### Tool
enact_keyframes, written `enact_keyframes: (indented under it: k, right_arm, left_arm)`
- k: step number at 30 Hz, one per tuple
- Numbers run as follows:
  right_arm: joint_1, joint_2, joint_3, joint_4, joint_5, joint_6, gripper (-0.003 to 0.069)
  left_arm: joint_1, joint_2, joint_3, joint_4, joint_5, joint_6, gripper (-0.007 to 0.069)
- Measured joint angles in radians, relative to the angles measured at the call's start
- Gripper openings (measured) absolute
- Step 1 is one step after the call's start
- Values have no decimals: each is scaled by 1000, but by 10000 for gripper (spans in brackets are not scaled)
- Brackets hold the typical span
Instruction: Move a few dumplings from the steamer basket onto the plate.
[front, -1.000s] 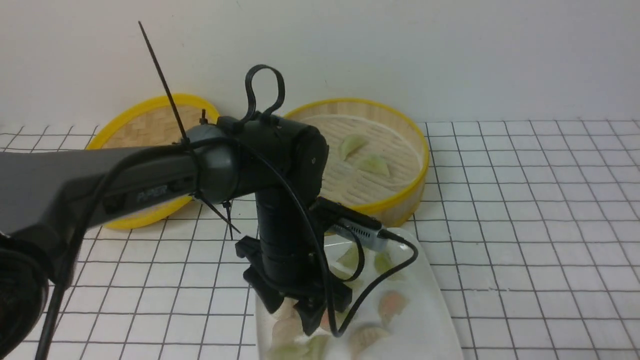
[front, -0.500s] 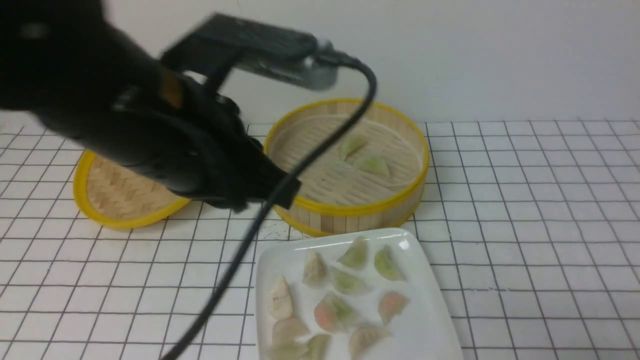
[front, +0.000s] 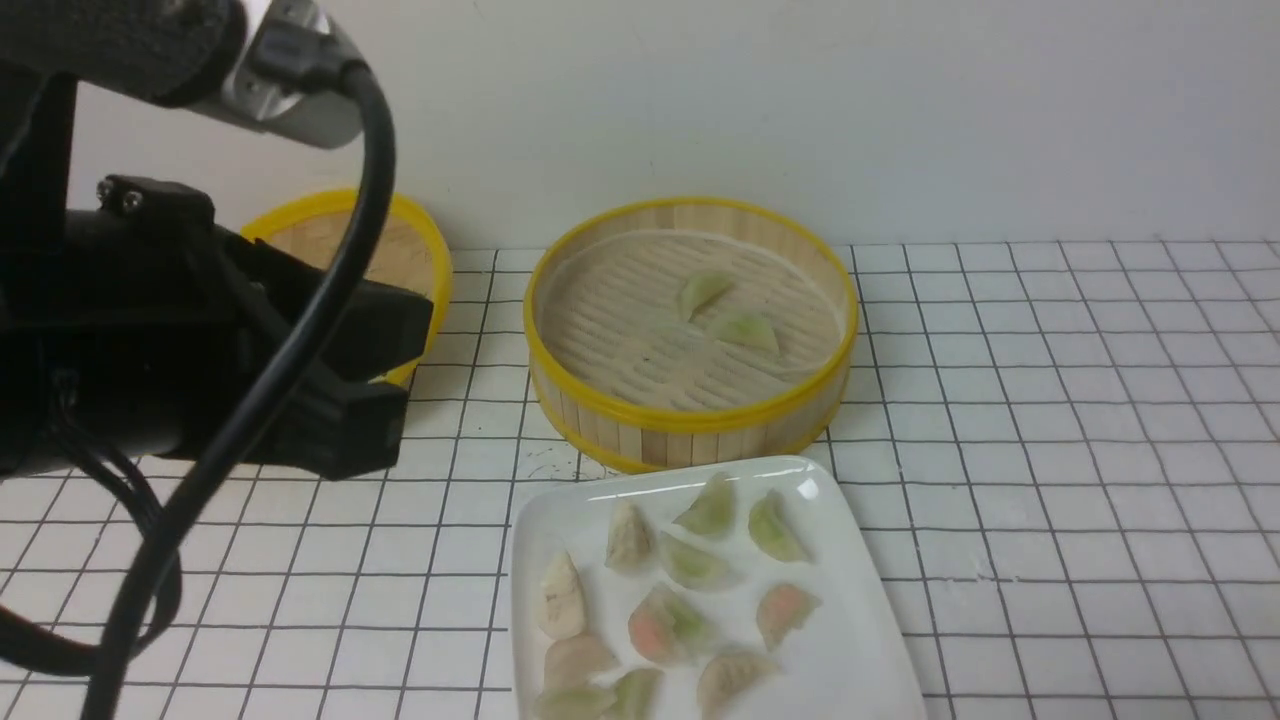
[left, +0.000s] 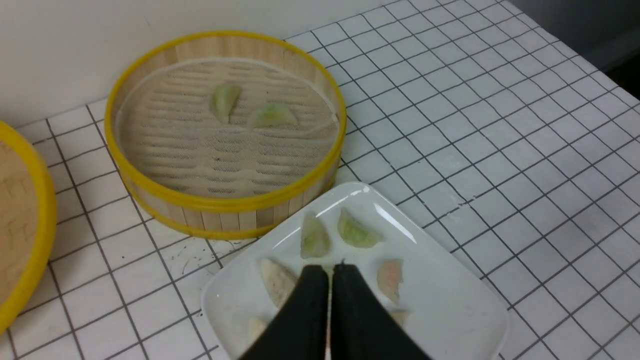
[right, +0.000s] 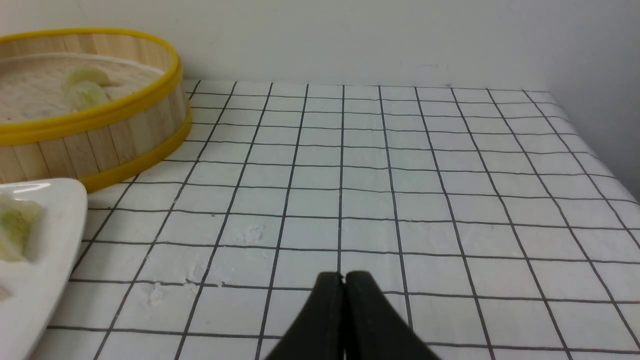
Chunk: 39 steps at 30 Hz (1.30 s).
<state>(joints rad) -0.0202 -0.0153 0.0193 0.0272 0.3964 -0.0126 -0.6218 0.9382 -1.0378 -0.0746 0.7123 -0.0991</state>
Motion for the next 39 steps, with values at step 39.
enact_keyframes:
  k: [39]
  right_arm:
    - [0, 0, 0, 0, 0, 0, -13]
  left_arm:
    - [583, -948, 1065, 63, -326, -10, -6]
